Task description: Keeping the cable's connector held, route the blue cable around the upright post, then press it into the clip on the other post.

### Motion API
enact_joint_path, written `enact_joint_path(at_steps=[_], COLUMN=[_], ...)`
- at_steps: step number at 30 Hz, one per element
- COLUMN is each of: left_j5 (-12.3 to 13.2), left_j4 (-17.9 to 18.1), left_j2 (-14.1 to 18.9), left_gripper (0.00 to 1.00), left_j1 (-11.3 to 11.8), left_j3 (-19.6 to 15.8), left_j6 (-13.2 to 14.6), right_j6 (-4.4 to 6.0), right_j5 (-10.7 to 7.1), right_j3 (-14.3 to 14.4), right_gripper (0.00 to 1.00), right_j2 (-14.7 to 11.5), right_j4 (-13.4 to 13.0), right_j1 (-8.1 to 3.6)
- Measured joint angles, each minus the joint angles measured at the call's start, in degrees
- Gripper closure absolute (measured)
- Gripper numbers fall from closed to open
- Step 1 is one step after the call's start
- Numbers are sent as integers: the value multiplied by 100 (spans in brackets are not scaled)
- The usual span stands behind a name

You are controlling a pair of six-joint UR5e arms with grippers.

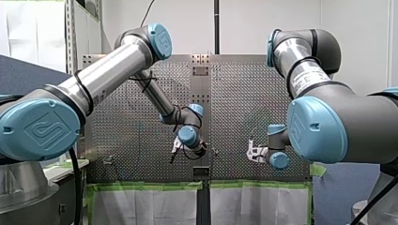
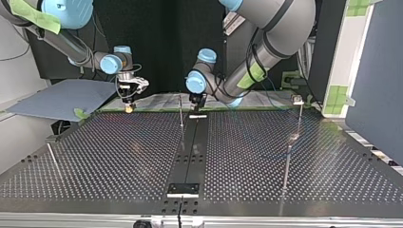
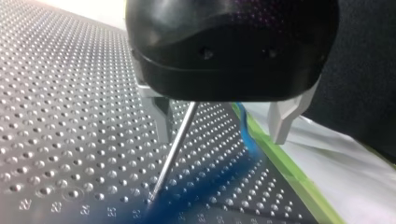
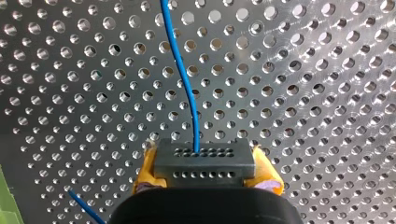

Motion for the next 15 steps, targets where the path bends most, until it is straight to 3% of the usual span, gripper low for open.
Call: enact_joint_path(at_steps=[4,15], left_j5=[37,156], left_j4=[-28,-148], left_j2=[26,33], left_gripper=[0,0], left_j1=[-39,-434], left_j3=[-47,-96], left_j6=[6,4], right_j6=[0,5], right_j5=[0,0], right_j3=[0,-1], right_gripper=[100,100], right_j2=[0,-1], right_j4=[-1,11], right_j1=[-1,-3])
